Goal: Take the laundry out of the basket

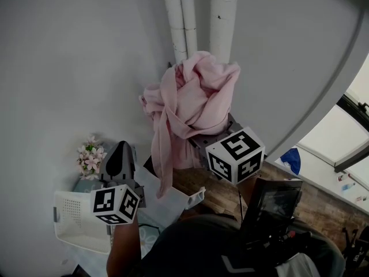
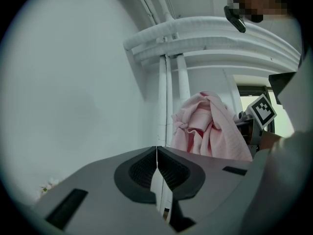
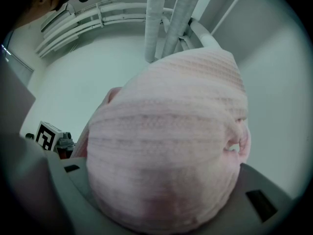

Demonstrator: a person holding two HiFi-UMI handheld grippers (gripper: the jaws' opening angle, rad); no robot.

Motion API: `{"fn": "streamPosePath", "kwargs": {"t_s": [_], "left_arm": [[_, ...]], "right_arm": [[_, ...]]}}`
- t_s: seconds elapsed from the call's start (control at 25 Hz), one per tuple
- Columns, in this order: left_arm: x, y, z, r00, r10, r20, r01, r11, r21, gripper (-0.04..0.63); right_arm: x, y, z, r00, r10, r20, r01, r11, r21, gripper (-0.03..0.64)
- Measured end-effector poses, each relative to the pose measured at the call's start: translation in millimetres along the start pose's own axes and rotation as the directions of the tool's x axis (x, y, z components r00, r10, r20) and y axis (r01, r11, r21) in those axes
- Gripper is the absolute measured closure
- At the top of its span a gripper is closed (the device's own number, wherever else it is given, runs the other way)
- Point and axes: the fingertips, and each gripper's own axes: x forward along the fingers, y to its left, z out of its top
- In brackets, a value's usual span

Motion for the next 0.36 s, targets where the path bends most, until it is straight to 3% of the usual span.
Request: {"fn": "streamPosePath", "kwargs": {"t_s": [0.36], "left_arm": [[3.6,-4.8,-0.4,1.0,-0.004,-0.002,0.004,1.0,-0.002,0.583]], "right_arm": [[0.1,-0.1,-0.3,1.0,0.003,0.001,-0.003,1.0,-0.002,0.382]]}}
